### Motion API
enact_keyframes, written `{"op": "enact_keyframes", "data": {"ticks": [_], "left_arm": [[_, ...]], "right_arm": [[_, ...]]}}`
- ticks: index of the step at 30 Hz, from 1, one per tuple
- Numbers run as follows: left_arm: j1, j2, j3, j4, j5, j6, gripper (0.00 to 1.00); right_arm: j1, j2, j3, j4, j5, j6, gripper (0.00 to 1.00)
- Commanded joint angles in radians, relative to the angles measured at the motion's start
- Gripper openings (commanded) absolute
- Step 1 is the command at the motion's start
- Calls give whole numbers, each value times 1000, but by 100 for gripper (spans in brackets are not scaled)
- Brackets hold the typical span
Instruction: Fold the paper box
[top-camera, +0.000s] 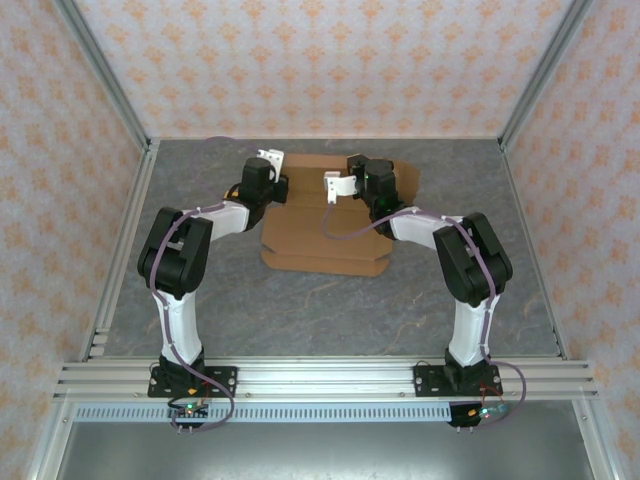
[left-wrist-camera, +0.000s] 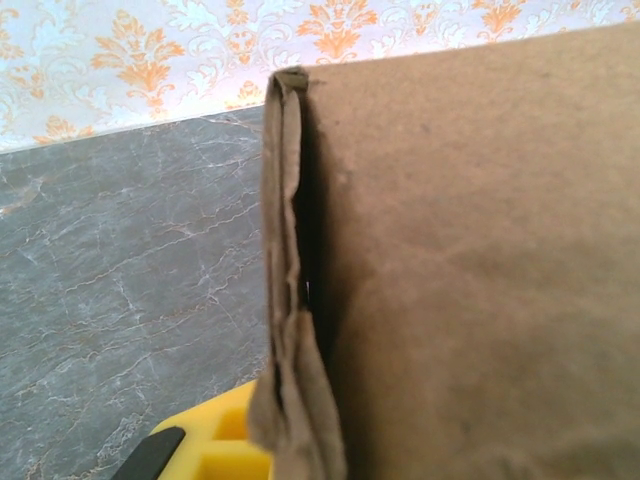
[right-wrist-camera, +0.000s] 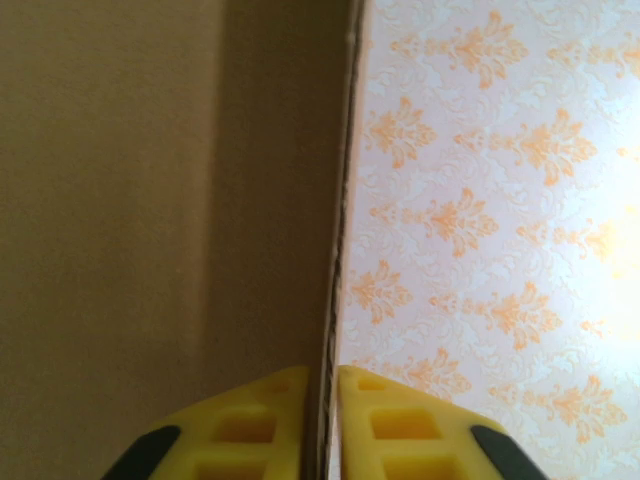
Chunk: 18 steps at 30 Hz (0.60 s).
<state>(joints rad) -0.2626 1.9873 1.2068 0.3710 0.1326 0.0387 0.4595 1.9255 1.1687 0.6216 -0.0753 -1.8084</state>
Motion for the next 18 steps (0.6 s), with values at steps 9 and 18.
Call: {"op": "enact_keyframes", "data": {"ticks": [9, 18], "left_arm": [[-18, -66, -30, -16, -59, -40, 0], [-18, -132, -65, -76, -124, -70, 0]], "right_arm": [[27, -67, -38, 11, -25, 56, 55], [89, -222, -157, 9, 25, 273, 72]]}}
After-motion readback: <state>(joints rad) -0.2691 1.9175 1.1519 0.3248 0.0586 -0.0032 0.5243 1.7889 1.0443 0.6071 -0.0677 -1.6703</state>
